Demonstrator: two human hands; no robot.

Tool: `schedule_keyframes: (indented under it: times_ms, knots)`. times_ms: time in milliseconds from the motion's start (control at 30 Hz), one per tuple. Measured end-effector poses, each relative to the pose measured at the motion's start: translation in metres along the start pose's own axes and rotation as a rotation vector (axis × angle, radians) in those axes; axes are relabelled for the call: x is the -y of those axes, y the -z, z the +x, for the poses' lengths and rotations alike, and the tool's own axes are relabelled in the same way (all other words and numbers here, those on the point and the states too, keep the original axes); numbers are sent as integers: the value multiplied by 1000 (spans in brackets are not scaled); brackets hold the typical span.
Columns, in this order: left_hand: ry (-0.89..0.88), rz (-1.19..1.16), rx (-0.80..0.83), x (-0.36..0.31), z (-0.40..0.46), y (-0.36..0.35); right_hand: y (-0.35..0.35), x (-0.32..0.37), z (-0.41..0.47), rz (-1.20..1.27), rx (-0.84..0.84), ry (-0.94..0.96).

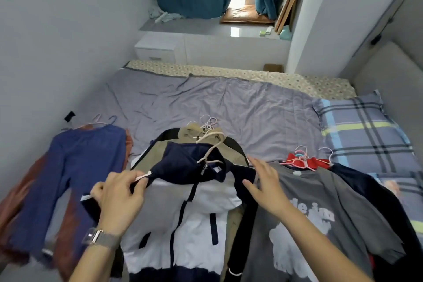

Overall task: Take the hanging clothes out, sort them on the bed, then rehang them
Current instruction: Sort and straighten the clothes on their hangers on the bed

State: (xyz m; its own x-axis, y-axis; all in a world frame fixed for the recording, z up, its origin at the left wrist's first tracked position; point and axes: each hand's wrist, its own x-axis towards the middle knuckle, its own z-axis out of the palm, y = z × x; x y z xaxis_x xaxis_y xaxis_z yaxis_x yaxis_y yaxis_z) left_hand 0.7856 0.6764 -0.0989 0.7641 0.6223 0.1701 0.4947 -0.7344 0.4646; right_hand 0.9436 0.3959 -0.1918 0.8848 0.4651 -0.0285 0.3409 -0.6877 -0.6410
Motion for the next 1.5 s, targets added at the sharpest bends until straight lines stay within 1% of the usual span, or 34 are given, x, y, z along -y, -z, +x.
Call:
schedule_keyframes:
  times_ms: [133,233,333,433,533,633,700,800,900,1100,1167,1267,1333,1400,1500]
  knots:
    - [-2,2,-104,-32,-58,59,33,16,-35,4,0,109]
    - [-1,-40,-178,-47,-105,99,61,38,-66,78,-1,203]
    - [54,-167,-174,-41,-149,125,82,63,-105,118,-22,298]
    - [143,-280,-171,-34,-189,147,100,87,-153,142,-43,327]
    - [152,-326,-199,-40,-217,162,124,108,-200,96,-114,292]
    - [102,-417,-161,-47,-233,167,147,126,-241,29,-252,236]
    - [72,-487,-135,-48,-235,163,161,132,-261,29,-289,186]
    - [22,-571,-7,-47,-237,144,170,120,-281,26,-275,86]
    - [-24,-655,139,-44,-248,120,164,99,-307,59,-240,-41]
    - [-186,-621,328,-55,-260,98,151,65,-373,143,-316,-213]
    - [-259,-595,344,-64,-258,96,157,56,-395,156,-390,-269]
    - [-381,-517,241,-75,-249,94,167,58,-424,172,-518,-282]
    - [-408,-508,198,-83,-244,91,170,65,-436,146,-568,-281]
    - [-421,-591,223,-91,-250,89,172,69,-445,84,-650,-295]
    - [-464,-738,287,-101,-267,91,187,71,-454,26,-838,-318]
